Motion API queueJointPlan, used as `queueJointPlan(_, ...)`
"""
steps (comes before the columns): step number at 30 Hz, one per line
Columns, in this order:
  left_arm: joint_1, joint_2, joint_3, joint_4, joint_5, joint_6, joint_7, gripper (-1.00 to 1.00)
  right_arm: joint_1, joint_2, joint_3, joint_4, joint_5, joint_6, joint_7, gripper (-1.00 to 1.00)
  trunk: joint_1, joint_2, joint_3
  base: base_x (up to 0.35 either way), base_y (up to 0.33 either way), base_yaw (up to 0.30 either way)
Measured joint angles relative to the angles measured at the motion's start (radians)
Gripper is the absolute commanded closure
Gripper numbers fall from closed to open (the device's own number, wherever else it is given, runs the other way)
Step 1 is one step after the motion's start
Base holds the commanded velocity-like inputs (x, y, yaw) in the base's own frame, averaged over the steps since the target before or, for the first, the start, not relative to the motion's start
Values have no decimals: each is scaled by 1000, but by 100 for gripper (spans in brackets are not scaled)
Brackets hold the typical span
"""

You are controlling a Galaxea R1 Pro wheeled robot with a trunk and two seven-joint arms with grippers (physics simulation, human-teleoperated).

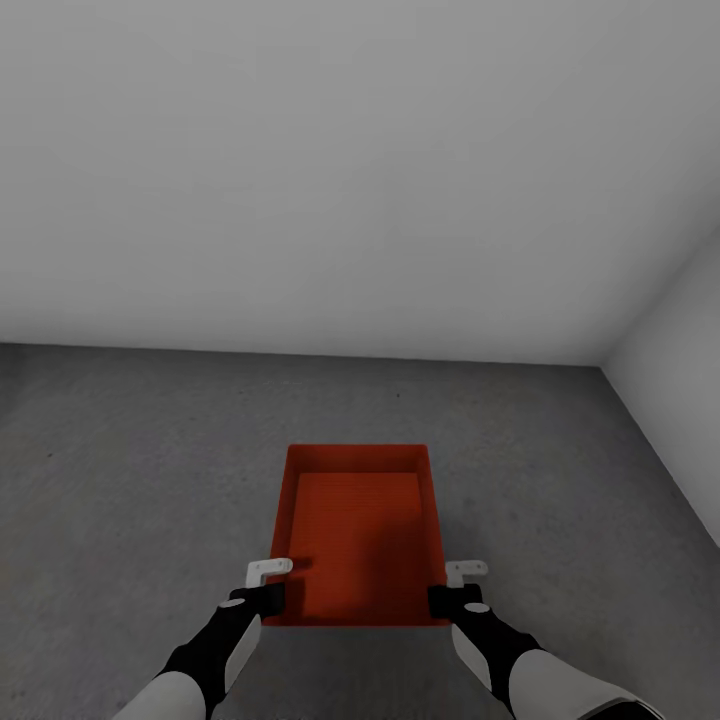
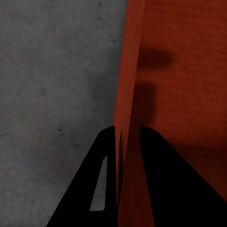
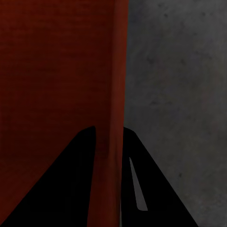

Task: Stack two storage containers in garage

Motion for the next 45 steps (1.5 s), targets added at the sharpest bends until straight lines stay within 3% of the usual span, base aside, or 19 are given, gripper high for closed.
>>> queueJointPlan(26, 0, 0, -1, -3, -1, 1, 0, 100, 0, 0, -1, 0, 0, -1, 0, 100, 0, 0, -1, 0, 0, 0)
queueJointPlan(45, 0, 1, -1, -2, -1, 1, -1, 100, 0, 1, 0, 1, -1, -2, 0, 100, 73, -133, -60, 0, 0, 0)
